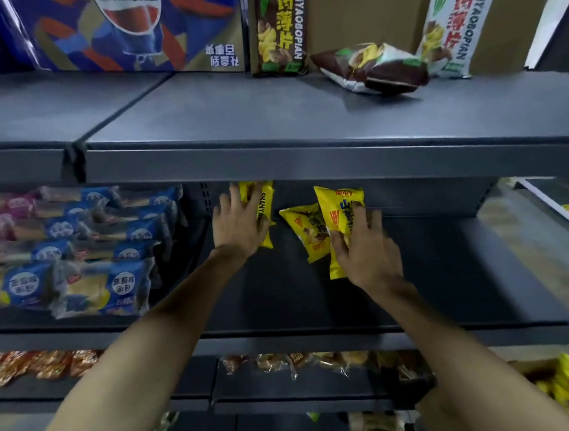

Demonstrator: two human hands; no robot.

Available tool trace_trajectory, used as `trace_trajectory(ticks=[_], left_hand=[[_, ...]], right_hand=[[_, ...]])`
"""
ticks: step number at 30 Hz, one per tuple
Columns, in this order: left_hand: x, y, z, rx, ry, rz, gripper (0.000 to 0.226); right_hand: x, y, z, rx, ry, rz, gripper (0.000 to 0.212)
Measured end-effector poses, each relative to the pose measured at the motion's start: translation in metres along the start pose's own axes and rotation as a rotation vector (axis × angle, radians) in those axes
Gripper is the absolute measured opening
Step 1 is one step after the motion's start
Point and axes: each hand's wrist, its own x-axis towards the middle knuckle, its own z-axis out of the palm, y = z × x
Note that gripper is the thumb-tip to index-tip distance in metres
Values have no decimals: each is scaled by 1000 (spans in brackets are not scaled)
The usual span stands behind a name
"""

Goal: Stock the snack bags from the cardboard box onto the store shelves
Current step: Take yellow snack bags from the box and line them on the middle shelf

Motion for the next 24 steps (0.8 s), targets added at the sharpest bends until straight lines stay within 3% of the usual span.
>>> trace_trajectory(ticks=[3, 5, 8, 14, 19, 24], left_hand=[[4, 24, -22, 74, 55, 211, 53], [4, 44, -34, 96, -56, 295, 48], [6, 67, -41, 67, -218, 251, 43], [23, 106, -15, -23, -359, 191, 33], [32, 141, 13, 67, -528, 69, 59], [20, 147, 23, 139, -600, 181, 62]], right_hand=[[2, 0, -9, 20, -12, 17, 53], [4, 2, -12, 22, -4, 20, 52], [5, 9, -13, 16, 1, 37, 52], [2, 38, -9, 61, -12, 65, 55], [-1, 60, 1, 82, -46, 101, 57], [-10, 73, 6, 91, -64, 131, 56]])
